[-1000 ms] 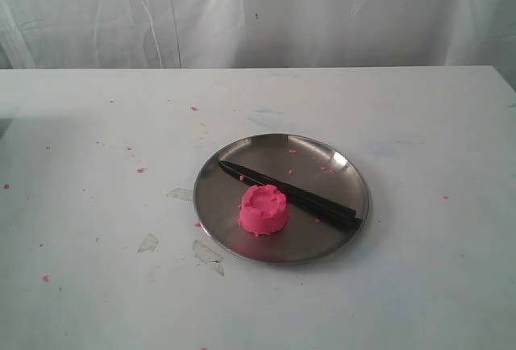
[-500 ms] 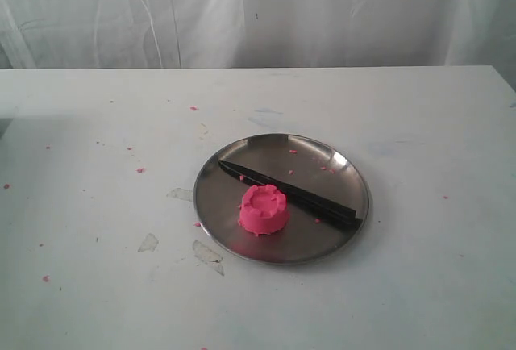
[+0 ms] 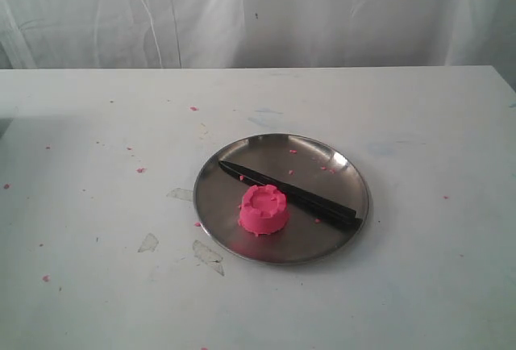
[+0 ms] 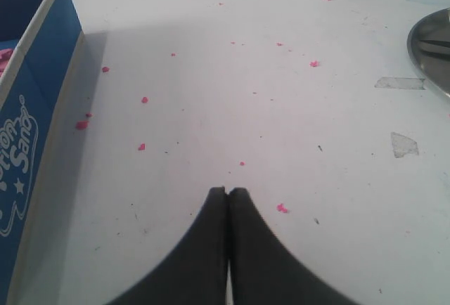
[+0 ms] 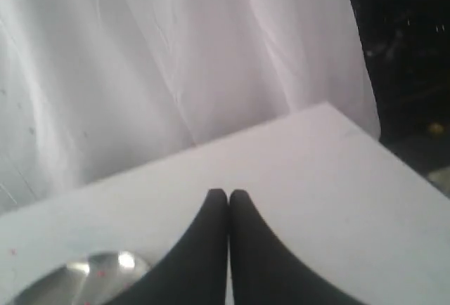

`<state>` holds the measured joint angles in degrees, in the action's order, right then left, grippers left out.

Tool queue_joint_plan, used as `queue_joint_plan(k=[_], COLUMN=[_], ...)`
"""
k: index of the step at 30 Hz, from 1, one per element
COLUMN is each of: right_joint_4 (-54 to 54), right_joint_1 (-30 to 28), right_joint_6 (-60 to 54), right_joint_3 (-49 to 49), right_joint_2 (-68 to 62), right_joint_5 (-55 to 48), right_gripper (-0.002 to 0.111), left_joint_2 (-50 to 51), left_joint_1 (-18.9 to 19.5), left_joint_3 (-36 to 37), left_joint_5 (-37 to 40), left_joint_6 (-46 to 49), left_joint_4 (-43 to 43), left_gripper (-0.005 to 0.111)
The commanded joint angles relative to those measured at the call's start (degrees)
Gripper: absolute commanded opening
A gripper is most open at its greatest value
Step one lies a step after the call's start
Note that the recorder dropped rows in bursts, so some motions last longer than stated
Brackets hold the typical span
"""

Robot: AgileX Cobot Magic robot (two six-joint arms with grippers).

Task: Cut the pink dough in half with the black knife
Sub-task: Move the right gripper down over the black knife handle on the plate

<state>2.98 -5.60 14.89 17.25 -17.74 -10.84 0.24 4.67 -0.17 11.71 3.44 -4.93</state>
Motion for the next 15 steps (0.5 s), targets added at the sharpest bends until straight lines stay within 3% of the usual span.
queue_joint_plan(k=[1, 6, 15], right_joint_4=[6.7, 23.5, 11.7], right_joint_1=[1.8, 7.3, 19.3], right_joint_6=[-12.2, -36.4, -32.8], right_joint_3=[6.6, 15.8, 31.2], right_joint_2=[-13.5, -31.5, -52.6], right_joint_5=[-9.1, -21.3, -35.0], right_gripper=[0.000, 0.000, 0.000], left_joint_2=[-0.2, -0.2, -0.2], left_joint_1=[-0.4, -0.4, -0.4], left_joint_3=[0.2, 0.2, 0.2], left_joint_5=[-0.1, -0.1, -0.1], left_joint_6=[0.0, 0.0, 0.0], left_joint_4=[-0.4, -0.4, -0.4], left_gripper=[0.000, 0.000, 0.000])
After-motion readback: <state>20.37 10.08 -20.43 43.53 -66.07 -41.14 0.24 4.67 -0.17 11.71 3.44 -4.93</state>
